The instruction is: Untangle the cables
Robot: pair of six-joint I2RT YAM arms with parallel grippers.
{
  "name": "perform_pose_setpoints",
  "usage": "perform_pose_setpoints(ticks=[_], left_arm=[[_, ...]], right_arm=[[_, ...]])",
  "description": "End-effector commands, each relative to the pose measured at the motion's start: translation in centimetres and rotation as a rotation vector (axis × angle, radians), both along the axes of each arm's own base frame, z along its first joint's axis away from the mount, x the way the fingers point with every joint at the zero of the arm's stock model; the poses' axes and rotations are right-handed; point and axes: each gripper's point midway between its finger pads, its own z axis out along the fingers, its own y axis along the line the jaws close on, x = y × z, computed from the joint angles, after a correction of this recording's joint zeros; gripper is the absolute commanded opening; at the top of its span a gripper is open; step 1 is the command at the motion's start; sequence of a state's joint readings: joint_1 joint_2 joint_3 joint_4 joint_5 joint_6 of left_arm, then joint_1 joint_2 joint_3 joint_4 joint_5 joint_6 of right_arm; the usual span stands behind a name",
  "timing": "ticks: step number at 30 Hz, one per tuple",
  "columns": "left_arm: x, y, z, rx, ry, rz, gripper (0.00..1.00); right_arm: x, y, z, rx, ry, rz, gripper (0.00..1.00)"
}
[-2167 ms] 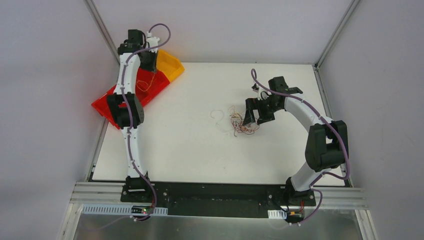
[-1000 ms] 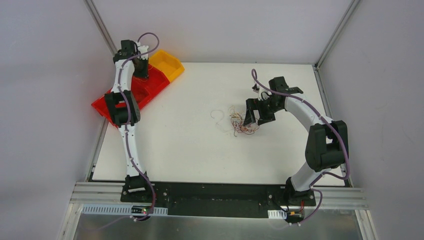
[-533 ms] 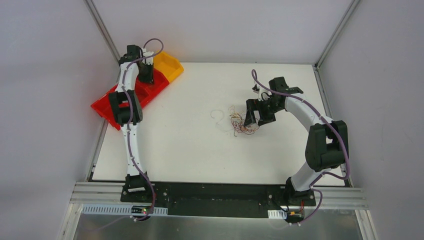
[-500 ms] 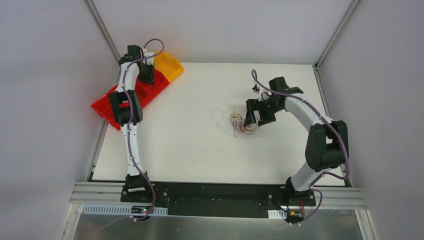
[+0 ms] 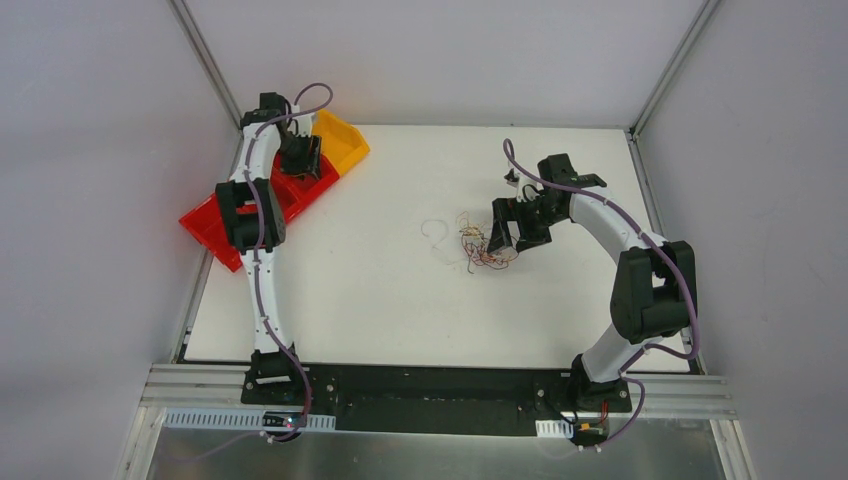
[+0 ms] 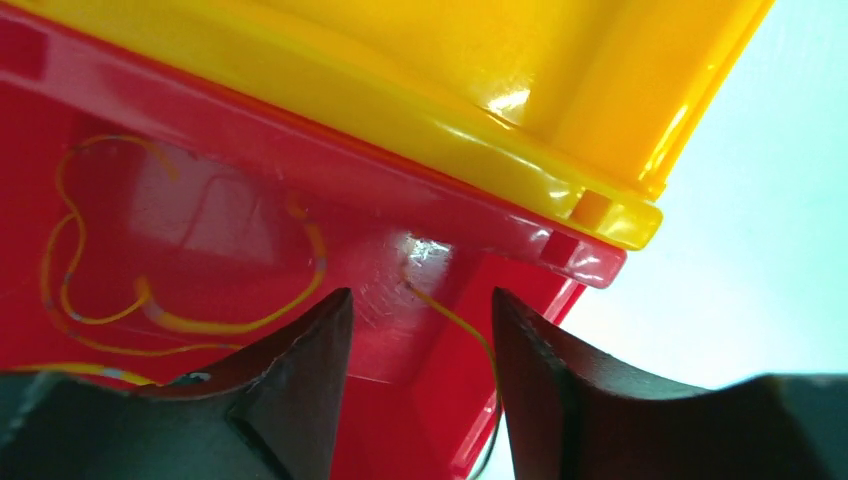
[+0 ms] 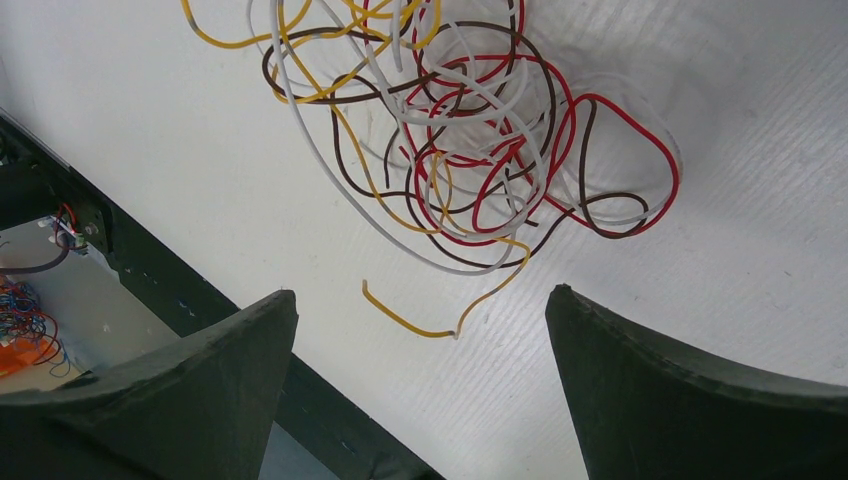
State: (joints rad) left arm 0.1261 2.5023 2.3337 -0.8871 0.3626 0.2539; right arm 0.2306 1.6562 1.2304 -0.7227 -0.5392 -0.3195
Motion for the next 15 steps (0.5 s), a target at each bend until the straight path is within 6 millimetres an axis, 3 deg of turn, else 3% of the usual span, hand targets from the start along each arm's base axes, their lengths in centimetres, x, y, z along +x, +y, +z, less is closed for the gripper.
perform_pose_setpoints(ticks=[1,7,15], left_arm=[[-0.1,0.2,7.9,0.007,-0.119,-0.009,0.57],[-0.1,-0.7,12.2,-0.015,-0.212,-0.041,0.67],[0.6,1.5,15.1,0.097,-0.289,-0.005,0.66]], right_arm=[[0.6,0.3,1.6,0.030,-0.036,-0.004,0.99],[0.4,0.4,1.5,0.037,-0.038,-0.001,0.99],[0.4,0.5,1.4,0.046,-0.040,0.002,0.99]])
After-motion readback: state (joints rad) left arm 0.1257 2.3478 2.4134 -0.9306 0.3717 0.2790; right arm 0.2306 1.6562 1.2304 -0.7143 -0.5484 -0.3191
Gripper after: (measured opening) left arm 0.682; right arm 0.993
